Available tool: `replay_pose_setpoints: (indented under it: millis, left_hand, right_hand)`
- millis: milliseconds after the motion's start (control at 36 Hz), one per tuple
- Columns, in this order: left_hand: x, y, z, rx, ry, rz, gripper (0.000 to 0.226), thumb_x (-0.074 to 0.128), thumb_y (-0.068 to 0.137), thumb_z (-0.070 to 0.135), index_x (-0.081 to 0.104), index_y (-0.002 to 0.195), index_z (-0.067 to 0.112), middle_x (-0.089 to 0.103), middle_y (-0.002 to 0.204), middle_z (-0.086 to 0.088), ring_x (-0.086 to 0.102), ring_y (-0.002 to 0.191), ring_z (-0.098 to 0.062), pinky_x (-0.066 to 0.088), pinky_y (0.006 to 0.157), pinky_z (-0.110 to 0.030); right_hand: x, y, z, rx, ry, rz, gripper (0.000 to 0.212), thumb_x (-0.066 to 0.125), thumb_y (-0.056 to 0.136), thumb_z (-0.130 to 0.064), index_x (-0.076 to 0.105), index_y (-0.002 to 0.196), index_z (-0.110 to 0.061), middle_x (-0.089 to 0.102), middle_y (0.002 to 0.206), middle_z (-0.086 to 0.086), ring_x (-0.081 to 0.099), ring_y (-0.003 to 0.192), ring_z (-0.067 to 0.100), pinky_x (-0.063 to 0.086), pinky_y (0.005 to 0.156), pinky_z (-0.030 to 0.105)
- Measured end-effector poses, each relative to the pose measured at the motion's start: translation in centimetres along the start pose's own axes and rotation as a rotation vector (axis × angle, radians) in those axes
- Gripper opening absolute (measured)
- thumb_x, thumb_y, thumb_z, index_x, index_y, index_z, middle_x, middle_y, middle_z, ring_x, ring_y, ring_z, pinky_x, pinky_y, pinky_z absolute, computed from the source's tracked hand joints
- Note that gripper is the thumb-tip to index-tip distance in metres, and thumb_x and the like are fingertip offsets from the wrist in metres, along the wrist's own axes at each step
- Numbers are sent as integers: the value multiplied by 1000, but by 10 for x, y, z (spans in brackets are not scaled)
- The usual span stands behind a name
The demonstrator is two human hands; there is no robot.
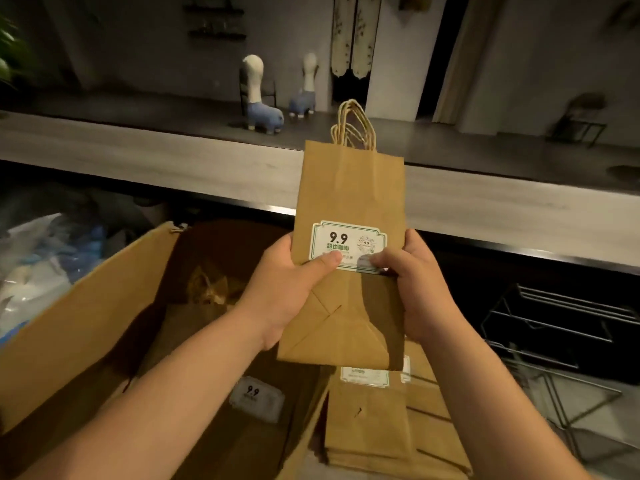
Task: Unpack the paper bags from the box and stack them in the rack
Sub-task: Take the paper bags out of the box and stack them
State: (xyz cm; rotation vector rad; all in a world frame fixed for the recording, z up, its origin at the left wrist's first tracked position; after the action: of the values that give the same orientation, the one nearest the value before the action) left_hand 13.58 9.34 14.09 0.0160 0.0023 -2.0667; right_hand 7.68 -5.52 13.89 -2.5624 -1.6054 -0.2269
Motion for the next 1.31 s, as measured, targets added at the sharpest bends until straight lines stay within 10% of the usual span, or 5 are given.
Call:
replay_pose_setpoints:
  millis: [639,778,1028,1139,1306]
  left_hand:
    - [136,-60,-97,-265,340,-59,39,46,100,38,40,138,29,56,126,13,54,111,-7,49,96,-36]
    - [136,-83,-126,-340,341,-11,25,47,100,34,46,125,34,59,112,17,56,96,0,47,72,-20]
    - [136,-97,-184,-480,348,-2,24,51,98,33,53,121,29,64,111,12,60,101,-9,50,94,-39]
    - [135,-88,-201,-535,376,-16,42,50,99,37,43,139,27,61,120,7,58,107,-15,49,94,-38]
    - [146,-56,-213,-607,554,-20,65,45,101,39,13,155,21,17,161,-2,22,145,-26,26,114,-41]
  right_hand:
    - [-155,-80,92,250,-141,164,27,52,89,-4,54,110,-20,68,109,5,66,98,27,55,86,48]
    - [-159,-94,119,300,-163,135,33,53,88,-2,53,112,-23,69,107,3,68,96,21,55,74,35]
    - [-168,-110,158,417,-298,144,37,55,86,-7,50,117,-28,69,104,-1,67,86,18,52,62,27]
    - [-168,-102,158,442,-421,187,40,55,91,-14,37,126,-24,54,111,-11,58,107,21,51,92,39]
    - [-177,-81,168,571,-599,323,39,53,96,-14,37,131,-12,50,131,7,52,106,24,45,89,35]
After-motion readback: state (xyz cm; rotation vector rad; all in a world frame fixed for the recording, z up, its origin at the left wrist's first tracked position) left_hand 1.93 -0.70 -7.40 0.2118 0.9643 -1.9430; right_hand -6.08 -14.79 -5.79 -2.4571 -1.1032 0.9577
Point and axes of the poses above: each hand's wrist, its own y-axis towards the middle knuckle, its own x-axis out of the palm, z = x × y, the point moved 9 cm from there along y, towards the middle knuckle
